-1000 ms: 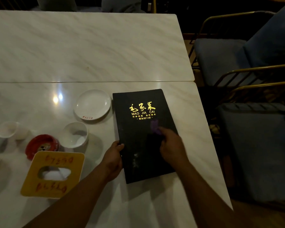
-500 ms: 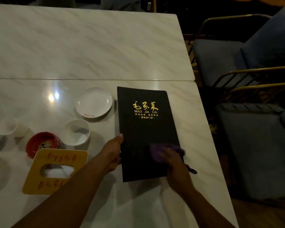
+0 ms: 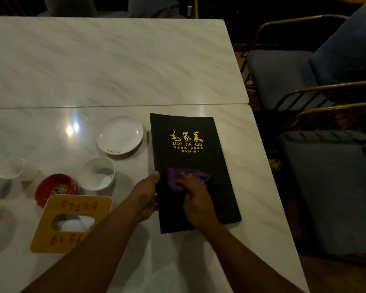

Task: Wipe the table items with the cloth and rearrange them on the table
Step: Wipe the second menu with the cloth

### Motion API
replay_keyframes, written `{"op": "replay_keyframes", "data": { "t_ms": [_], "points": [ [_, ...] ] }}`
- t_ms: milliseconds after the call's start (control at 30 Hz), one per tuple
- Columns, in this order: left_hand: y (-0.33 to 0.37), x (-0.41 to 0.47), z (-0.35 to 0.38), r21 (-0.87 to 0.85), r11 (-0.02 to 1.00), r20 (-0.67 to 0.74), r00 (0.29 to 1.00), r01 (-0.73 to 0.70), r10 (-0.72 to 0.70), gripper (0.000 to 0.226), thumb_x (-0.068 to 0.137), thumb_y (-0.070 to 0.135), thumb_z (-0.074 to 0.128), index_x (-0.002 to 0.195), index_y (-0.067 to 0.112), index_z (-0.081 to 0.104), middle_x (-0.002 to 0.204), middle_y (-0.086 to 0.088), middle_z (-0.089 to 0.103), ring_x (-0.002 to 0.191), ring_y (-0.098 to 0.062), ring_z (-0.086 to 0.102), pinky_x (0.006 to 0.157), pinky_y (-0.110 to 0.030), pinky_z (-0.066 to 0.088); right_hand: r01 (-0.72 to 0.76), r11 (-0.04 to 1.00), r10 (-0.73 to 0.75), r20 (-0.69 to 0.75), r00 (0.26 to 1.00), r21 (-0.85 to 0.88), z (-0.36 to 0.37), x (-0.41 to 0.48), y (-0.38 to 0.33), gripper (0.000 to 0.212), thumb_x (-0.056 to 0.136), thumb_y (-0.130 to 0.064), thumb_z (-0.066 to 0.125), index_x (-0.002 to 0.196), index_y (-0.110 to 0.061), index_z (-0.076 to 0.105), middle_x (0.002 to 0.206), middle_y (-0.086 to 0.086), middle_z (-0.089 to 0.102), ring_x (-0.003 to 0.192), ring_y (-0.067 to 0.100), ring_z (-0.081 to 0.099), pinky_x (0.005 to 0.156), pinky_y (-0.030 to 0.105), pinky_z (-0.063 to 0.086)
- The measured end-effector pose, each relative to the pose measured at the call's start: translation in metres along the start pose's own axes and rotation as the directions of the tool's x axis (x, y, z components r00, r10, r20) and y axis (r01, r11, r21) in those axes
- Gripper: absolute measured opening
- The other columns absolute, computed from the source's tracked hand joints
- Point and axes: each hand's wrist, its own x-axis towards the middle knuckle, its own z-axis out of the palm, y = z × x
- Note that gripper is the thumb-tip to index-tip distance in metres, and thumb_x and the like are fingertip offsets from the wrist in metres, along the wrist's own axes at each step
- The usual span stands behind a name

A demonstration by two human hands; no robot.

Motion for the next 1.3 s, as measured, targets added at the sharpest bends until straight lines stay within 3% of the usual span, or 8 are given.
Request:
{"op": "replay_keyframes", "data": {
  "t_ms": [100,200,300,433,767,933,1167,1300],
  "points": [
    [0.006,0.006,-0.005,-0.07,0.997,-0.007,0.999,0.036,-0.037,0.04,0.101,0.043,0.047,0.117,0.01,0.061,0.109,-0.02,0.07,0.1,-0.036,0.067,0.078,-0.046,0.056,0.134,0.988,-0.146,0.194,0.97,0.074,0.013,-0.029,-0.032,0.043,0.085,-0.016,0.041,0.117,-0.014,0.07,0.137,0.003,0.058,0.135,0.0,0.038,0.12,0.023,0.019],
    [0.004,0.009,-0.011,-0.017,1.0,-0.05,0.998,0.027,-0.027,0.034,0.102,0.043,0.045,0.112,0.014,0.06,0.111,-0.016,0.066,0.101,-0.035,0.063,0.083,-0.048,0.054,0.283,0.959,-0.26,0.32,0.911,-0.028,-0.014,-0.044,0.003,0.035,0.081,-0.011,0.047,0.102,-0.016,0.074,0.132,-0.001,0.064,0.137,0.008,0.044,0.122,0.034,0.02],
    [-0.001,0.008,-0.012,-0.024,0.999,-0.02,0.999,0.049,-0.05,0.033,0.102,0.043,0.044,0.115,0.016,0.058,0.118,-0.015,0.063,0.108,-0.037,0.06,0.095,-0.054,0.051,0.171,0.983,-0.165,0.084,0.983,-0.068,-0.048,-0.05,0.072,0.039,0.081,-0.007,0.051,0.11,-0.022,0.072,0.136,-0.002,0.06,0.136,0.011,0.046,0.114,0.052,0.034],
    [-0.005,0.002,-0.008,-0.028,0.998,0.008,0.998,0.058,-0.058,0.036,0.103,0.044,0.04,0.121,0.017,0.056,0.121,-0.015,0.06,0.11,-0.037,0.058,0.09,-0.051,0.052,-0.187,0.975,0.162,-0.191,0.968,-0.12,-0.055,-0.032,0.074,0.055,0.091,0.003,0.045,0.14,-0.02,0.053,0.15,-0.007,0.038,0.145,0.018,0.032,0.118,0.044,0.03],
    [0.002,0.01,-0.018,-0.153,0.987,0.02,0.999,-0.043,0.047,0.08,0.077,0.086,0.035,0.122,0.028,0.067,0.122,-0.012,0.069,0.115,-0.035,0.063,0.103,-0.058,0.045,0.333,0.933,-0.266,0.36,0.894,-0.138,0.022,0.058,-0.023,0.053,0.092,-0.005,0.05,0.144,-0.018,0.048,0.161,-0.001,0.028,0.151,0.017,0.012,0.121,0.042,-0.002],
    [-0.009,0.013,-0.013,-0.25,0.967,0.023,0.999,0.037,-0.032,0.085,0.079,0.085,0.034,0.13,0.02,0.055,0.131,-0.015,0.062,0.121,-0.038,0.059,0.103,-0.059,0.045,0.0,0.909,0.064,0.139,0.988,-0.416,0.008,0.135,0.005,0.061,0.086,-0.01,0.063,0.142,-0.028,0.047,0.161,0.001,0.025,0.151,0.025,0.012,0.122,0.055,0.008],
    [-0.019,0.015,-0.002,-0.195,0.972,-0.1,0.988,-0.132,0.114,0.025,0.104,0.033,0.044,0.116,0.025,0.064,0.11,-0.011,0.073,0.099,-0.027,0.07,0.08,-0.038,0.054,0.494,0.848,-0.314,0.569,0.76,-0.191,0.037,0.11,-0.01,0.053,0.087,-0.014,0.061,0.139,-0.01,0.054,0.159,0.011,0.031,0.15,0.03,0.019,0.119,0.046,0.004],
    [-0.028,0.017,-0.006,0.09,0.987,-0.157,0.977,-0.135,0.148,0.026,0.099,0.007,0.053,0.113,0.026,0.063,0.107,-0.004,0.072,0.094,-0.025,0.072,0.077,-0.038,0.059,0.332,0.885,-0.214,0.348,0.913,-0.326,0.016,0.166,0.013,0.057,0.089,-0.009,0.058,0.144,-0.018,0.048,0.16,0.005,0.03,0.15,0.025,0.02,0.122,0.053,0.01]
  ]
}}
